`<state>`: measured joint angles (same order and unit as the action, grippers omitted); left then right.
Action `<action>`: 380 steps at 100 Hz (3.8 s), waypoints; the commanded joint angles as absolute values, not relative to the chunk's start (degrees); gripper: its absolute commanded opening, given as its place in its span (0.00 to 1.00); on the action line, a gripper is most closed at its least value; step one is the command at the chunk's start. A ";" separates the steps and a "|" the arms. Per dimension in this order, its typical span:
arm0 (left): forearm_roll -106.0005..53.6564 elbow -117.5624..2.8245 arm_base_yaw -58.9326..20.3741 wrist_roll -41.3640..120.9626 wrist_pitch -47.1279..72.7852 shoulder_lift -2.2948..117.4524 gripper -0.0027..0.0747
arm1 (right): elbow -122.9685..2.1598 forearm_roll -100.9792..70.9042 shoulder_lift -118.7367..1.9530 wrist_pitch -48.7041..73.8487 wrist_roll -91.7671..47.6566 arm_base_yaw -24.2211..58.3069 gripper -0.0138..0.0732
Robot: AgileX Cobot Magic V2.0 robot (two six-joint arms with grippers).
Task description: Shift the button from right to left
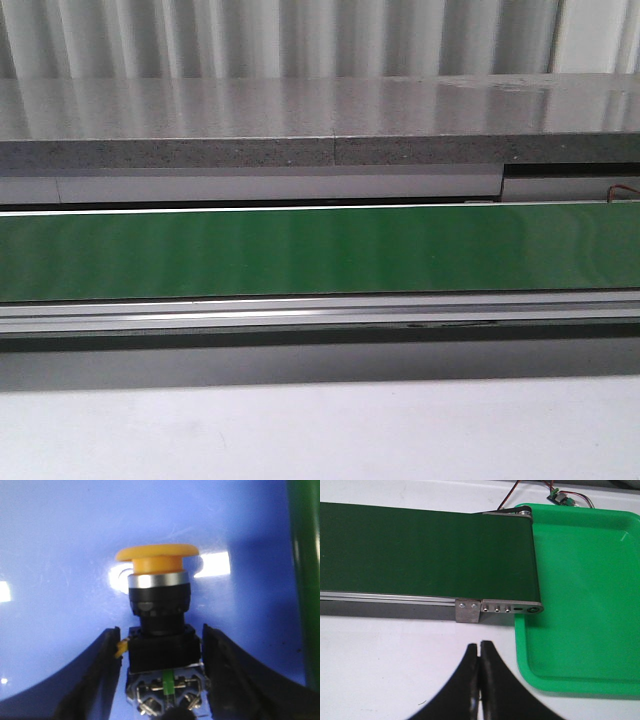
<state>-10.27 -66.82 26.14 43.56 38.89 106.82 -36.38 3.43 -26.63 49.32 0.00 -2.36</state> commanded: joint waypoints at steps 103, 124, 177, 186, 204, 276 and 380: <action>-22.07 -74.71 26.33 42.98 41.47 92.17 0.65 | -37.61 3.97 -26.84 45.81 0.00 -2.42 0.08; -28.98 -74.50 26.11 44.92 46.66 84.60 0.65 | -37.61 3.97 -26.84 45.81 0.00 -2.42 0.08; -31.56 -64.57 9.19 45.68 38.39 61.82 0.63 | -37.61 3.97 -26.84 45.81 0.00 -2.42 0.08; -32.02 -59.72 7.43 45.58 35.06 56.52 0.63 | -37.61 3.97 -26.84 45.81 0.00 -2.42 0.08; -32.62 -47.97 6.10 42.55 27.37 45.34 0.63 | -37.61 3.97 -26.84 45.81 0.00 -2.42 0.08; -41.99 -27.62 6.10 42.66 25.95 20.79 0.01 | -37.61 3.97 -26.84 45.81 0.00 -2.42 0.08; -18.57 -22.52 -1.73 22.77 16.74 16.53 0.01 | -37.61 3.97 -26.84 45.81 0.00 -2.42 0.08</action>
<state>-27.02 -22.30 -0.41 33.84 21.66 16.92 -36.38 3.43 -26.63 49.32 0.00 -2.36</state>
